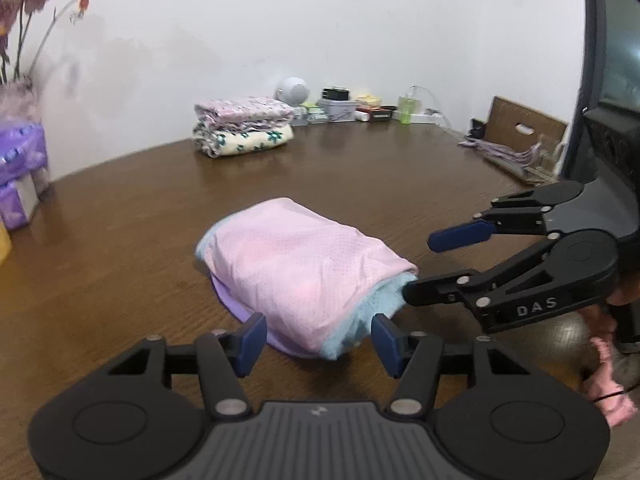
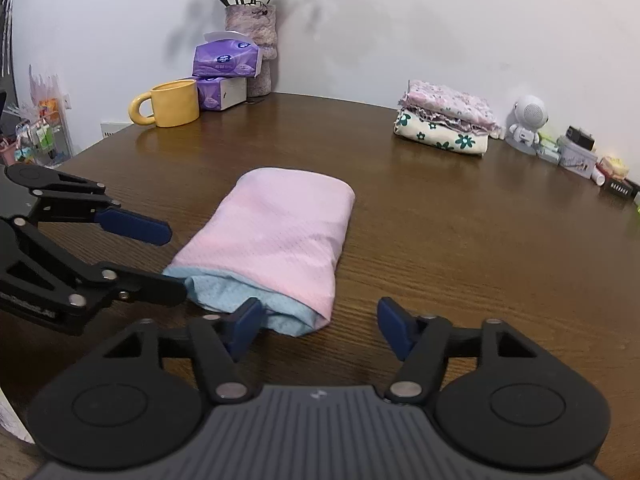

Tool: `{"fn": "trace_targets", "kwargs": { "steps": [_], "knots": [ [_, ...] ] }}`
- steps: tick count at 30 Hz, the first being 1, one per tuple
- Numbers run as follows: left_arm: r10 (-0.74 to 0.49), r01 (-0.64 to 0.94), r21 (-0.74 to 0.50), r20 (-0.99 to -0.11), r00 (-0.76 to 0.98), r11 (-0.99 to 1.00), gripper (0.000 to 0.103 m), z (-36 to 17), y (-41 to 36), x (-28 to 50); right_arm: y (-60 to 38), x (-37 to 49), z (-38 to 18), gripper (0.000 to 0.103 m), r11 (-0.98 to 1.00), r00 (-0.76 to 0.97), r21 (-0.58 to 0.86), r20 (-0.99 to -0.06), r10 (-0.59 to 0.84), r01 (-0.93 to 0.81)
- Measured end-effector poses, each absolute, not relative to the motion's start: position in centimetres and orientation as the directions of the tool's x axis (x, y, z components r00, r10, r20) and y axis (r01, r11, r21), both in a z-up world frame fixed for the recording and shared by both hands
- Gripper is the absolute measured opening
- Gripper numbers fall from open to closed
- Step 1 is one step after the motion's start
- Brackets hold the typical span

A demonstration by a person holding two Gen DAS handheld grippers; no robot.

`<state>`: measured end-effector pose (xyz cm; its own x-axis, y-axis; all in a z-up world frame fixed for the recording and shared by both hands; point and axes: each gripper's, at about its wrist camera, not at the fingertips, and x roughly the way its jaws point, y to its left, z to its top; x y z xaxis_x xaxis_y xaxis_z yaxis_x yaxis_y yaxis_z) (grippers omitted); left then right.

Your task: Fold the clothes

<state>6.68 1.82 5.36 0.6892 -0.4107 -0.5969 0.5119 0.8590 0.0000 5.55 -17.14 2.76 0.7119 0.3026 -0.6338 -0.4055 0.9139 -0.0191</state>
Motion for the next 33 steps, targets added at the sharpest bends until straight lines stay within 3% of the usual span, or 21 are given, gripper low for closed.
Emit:
{"fn": "trace_targets", "kwargs": {
  "steps": [3,5,7,8,10,16,22,24,26,33],
  "knots": [
    [-0.355,0.495,0.083,-0.596,0.721,0.865,0.043,5.0,0.5,6.4,-17.6,6.2,2.1,0.056,0.905,0.701,0.007,-0.630,0.335,-0.425],
    [-0.322,0.486,0.137,-0.593,0.738,0.863,0.019,4.8,-0.4,6.0,-17.7,6.7,1.8,0.045,0.897,0.690,0.031,-0.627,0.361,-0.441],
    [-0.288,0.470,0.183,-0.586,0.757,0.863,0.012,4.7,-1.1,5.6,-17.7,6.9,1.7,0.025,0.888,0.683,0.052,-0.619,0.388,-0.458],
    [-0.270,0.452,0.197,-0.578,0.770,0.870,0.010,4.8,-1.2,5.4,-17.7,7.0,1.6,0.021,0.883,0.679,0.063,-0.614,0.402,-0.466],
    [-0.230,0.409,0.217,-0.561,0.795,0.886,0.009,5.0,-1.1,5.2,-17.6,7.3,1.6,0.012,0.873,0.671,0.084,-0.605,0.428,-0.481],
    [-0.166,0.366,0.248,-0.578,0.799,0.897,0.009,4.3,-1.5,5.1,-17.0,7.1,1.2,0.011,0.863,0.676,0.067,-0.591,0.439,-0.502],
    [-0.139,0.335,0.253,-0.573,0.808,0.908,0.021,4.3,-1.3,4.6,-16.9,6.3,1.3,0.012,0.868,0.690,0.067,-0.578,0.436,-0.492],
    [-0.131,0.330,0.270,-0.561,0.817,0.904,0.020,4.4,-1.5,4.3,-17.0,6.2,1.4,0.012,0.873,0.698,0.073,-0.570,0.433,-0.482],
    [-0.125,0.331,0.290,-0.553,0.824,0.898,0.009,4.3,-1.8,4.1,-17.1,6.1,1.5,0.011,0.877,0.702,0.079,-0.567,0.430,-0.473],
    [-0.101,0.327,0.329,-0.549,0.829,0.886,0.012,3.7,-2.4,3.3,-17.2,6.1,1.0,0.006,0.893,0.700,0.102,-0.585,0.410,-0.438]
  ]
}}
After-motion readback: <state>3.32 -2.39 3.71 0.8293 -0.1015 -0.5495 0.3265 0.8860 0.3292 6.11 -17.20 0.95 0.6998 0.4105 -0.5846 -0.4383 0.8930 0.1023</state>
